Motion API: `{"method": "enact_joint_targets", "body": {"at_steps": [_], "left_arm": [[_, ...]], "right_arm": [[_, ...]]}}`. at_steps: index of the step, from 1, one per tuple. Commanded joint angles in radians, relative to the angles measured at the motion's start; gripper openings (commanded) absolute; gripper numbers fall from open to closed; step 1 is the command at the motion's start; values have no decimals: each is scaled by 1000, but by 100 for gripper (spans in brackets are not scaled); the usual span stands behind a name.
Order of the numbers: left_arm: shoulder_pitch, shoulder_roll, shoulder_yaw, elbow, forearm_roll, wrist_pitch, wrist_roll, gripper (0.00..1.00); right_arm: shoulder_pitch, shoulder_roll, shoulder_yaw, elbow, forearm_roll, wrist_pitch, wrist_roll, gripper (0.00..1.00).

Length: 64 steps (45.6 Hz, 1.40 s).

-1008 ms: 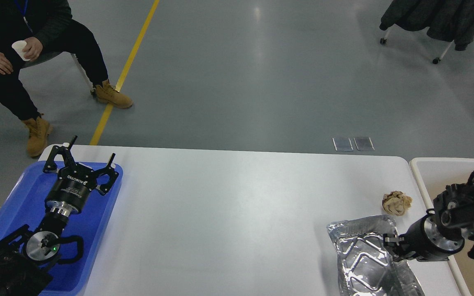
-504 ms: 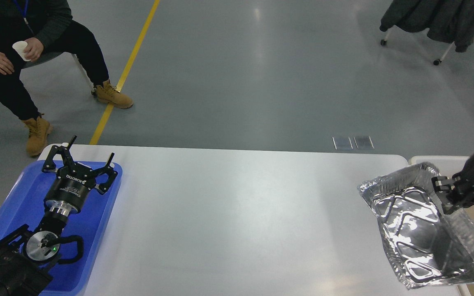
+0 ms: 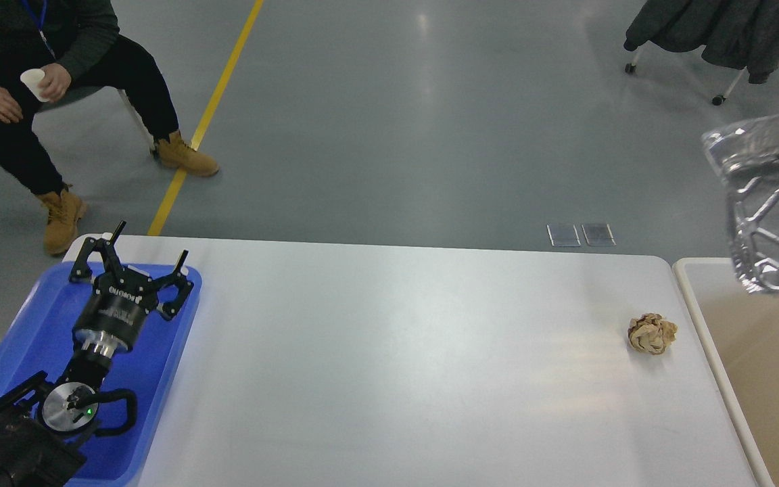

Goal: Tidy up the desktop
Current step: 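Lower the foil into the white bin and open the right gripper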

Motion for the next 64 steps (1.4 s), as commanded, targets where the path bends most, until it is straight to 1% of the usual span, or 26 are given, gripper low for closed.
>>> {"method": "enact_joint_targets", "body": {"at_steps": [1,5,10,16,20,26,30,34,38,42,47,51,57,60,64], "left_arm": [[0,0,-1,0,0,0,0,99],[0,0,-1,0,0,0,0,99],[0,0,-1,0,0,2,0,99],[0,0,-1,0,0,2,0,99],[-1,0,-1,0,0,2,0,99],[-1,0,-1,0,0,2,0,99],[-1,0,-1,0,0,2,0,99],[-1,0,-1,0,0,2,0,99],[-1,0,-1,0,0,2,0,99],[-1,0,-1,0,0,2,0,99],[-1,0,-1,0,0,2,0,99],[-1,0,-1,0,0,2,0,99],[-1,0,-1,0,0,2,0,99],[-1,0,-1,0,0,2,0,99],[-1,0,-1,0,0,2,0,99]], "right_arm": [[-74,-148,13,-299,-34,13,-6,0],[-154,-225,52,-393,-18,13,-8,0],[-310,-326,184,-456,-12,1,-12,0],[-508,-452,382,-465,-11,-232,-15,0],[-659,-484,486,-454,23,-373,-14,0],[-909,-469,569,-454,290,-579,-14,0],[-1030,-420,582,-458,446,-723,-14,0],[-1116,-385,605,-458,563,-826,-12,0],[-1208,-333,663,-462,667,-906,-14,0],[-1300,-288,743,-470,718,-981,-14,0],[-1412,-222,885,-494,721,-1075,-14,0],[-1554,-138,1006,-571,713,-1104,-14,0],[-1751,41,1137,-836,703,-1098,-14,0],[-1823,161,1177,-974,683,-1092,-14,0],[-1855,256,1197,-1048,661,-1095,-12,0]]}}
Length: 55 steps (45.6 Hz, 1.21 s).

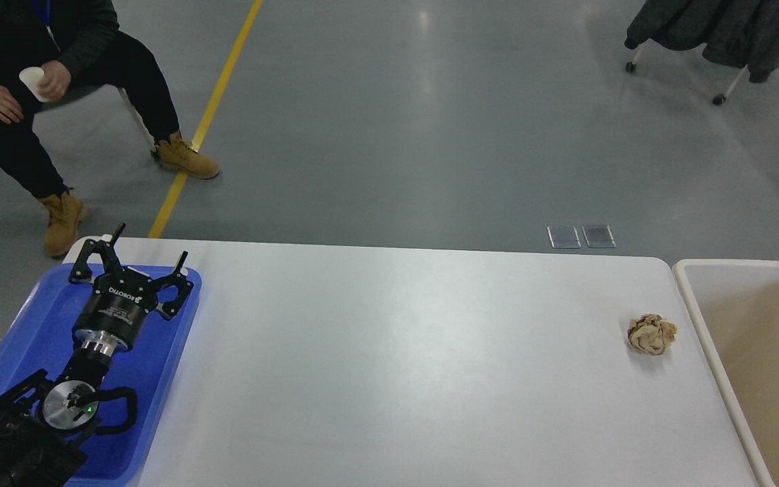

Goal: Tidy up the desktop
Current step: 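Lower the foil into the white bin and open the right gripper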

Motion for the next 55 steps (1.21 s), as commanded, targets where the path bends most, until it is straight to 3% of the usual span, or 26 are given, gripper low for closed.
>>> {"method": "enact_joint_targets", "body": {"at_steps": [1,9,27,32,35,36,37,38,55], "left_arm": [[0,0,2,0,0,0,0,99],[0,0,0,0,0,0,0,99],[0,0,0,0,0,0,0,99],[0,0,0,0,0,0,0,99],[0,0,0,0,0,0,0,99],[0,0,0,0,0,0,0,99],[0,0,0,0,0,0,0,99],[0,0,0,0,0,0,0,99],[0,0,-2,0,0,0,0,99]], "right_arm": [[-240,298,168,-301,-21,-45,2,0],[-269,370,157,-302,-68,-53,2,0],[-269,390,148,-298,-301,-36,2,0],[-263,387,146,-298,-317,-33,2,29],[-256,386,146,-298,-318,-25,3,54],[-254,386,146,-298,-318,-21,3,67],[-252,384,146,-298,-318,-13,3,89],[-251,383,146,-298,-320,-2,3,100],[-154,353,160,-304,-317,94,3,100]]}}
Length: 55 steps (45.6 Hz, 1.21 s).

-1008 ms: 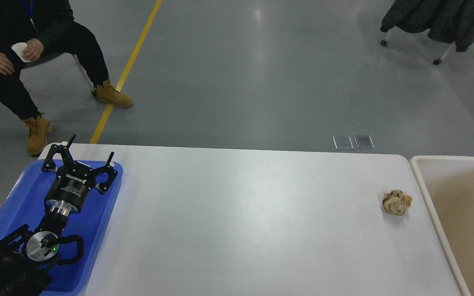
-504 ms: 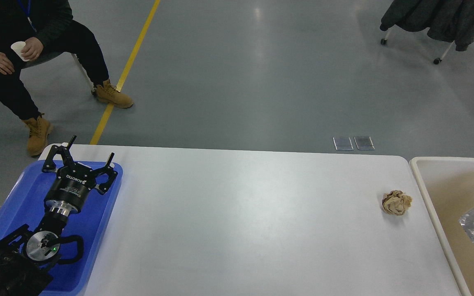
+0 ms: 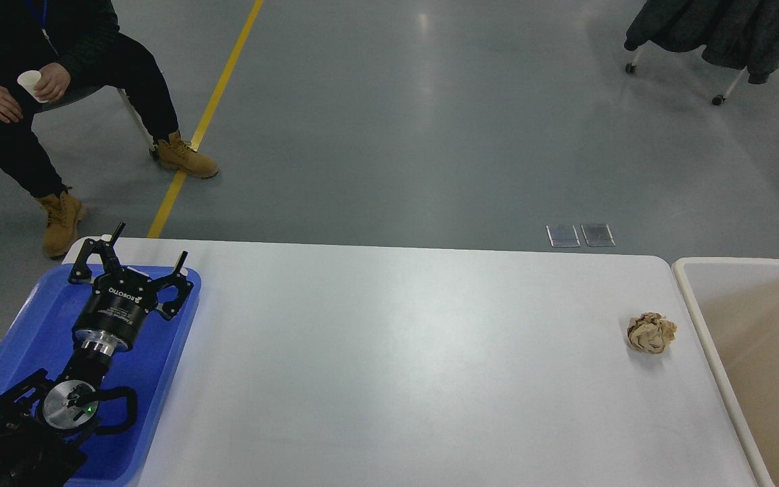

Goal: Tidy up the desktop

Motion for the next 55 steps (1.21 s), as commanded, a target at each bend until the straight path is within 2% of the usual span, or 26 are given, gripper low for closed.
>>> {"method": "enact_joint_targets", "body": {"at_steps": [1,12,23,40,48,55], "left_arm": [[0,0,0,0,0,0,0,99],[-2,0,0,0,0,0,0,99],[-2,0,5,0,0,0,0,99],[-2,2,8,2,0,0,0,99],[-2,2,8,0,0,0,0,99],[-2,2,9,0,0,0,0,99]], "right_arm": [[79,-27,14,-1,-5,79,0,100],[243,-76,104,-9,14,372,-5,100],[412,-153,92,-9,-6,628,-19,100],[644,-254,-178,37,-9,929,-15,100],[843,-348,-313,216,-58,965,-14,100],[1069,-466,-327,541,-242,953,-17,100]]}}
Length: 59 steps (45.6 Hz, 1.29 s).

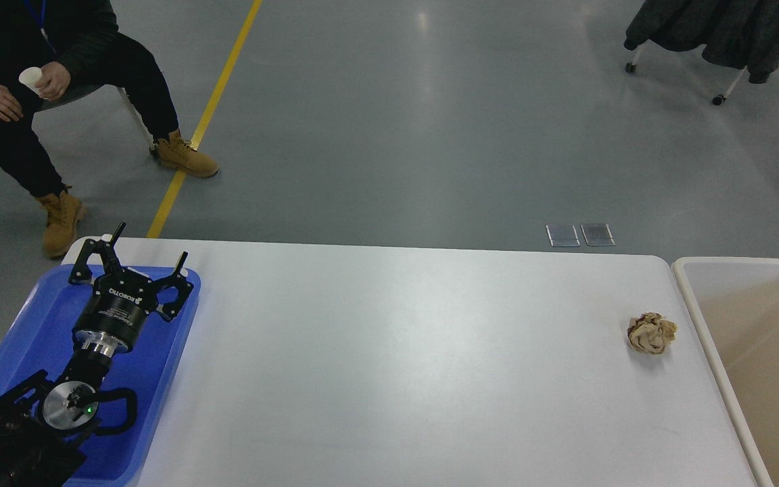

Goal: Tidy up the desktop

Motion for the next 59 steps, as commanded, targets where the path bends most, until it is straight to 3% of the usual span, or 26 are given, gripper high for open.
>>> {"method": "enact_joint_targets", "body": {"at_steps": [1,12,19,32,49,59], "left_arm": [[-2,0,2,0,1,0,0,99],[-2,0,2,0,1,0,0,99],[-2,0,2,0,1,0,0,99],[-2,0,2,0,1,0,0,99],[-2,0,0,0,1,0,0,99],[0,-1,-4,0,1,0,0,99]], "right_arm": [[327,-161,-91,393,-206,39,-2,100],[546,-229,-101,715,-475,33,-34,100],[712,-208,-260,897,-493,35,-39,100],[973,42,-637,1147,-292,30,-25,100],[1109,297,-763,1378,-199,42,-16,100],[1118,432,-763,1403,-75,45,-14,100]]}}
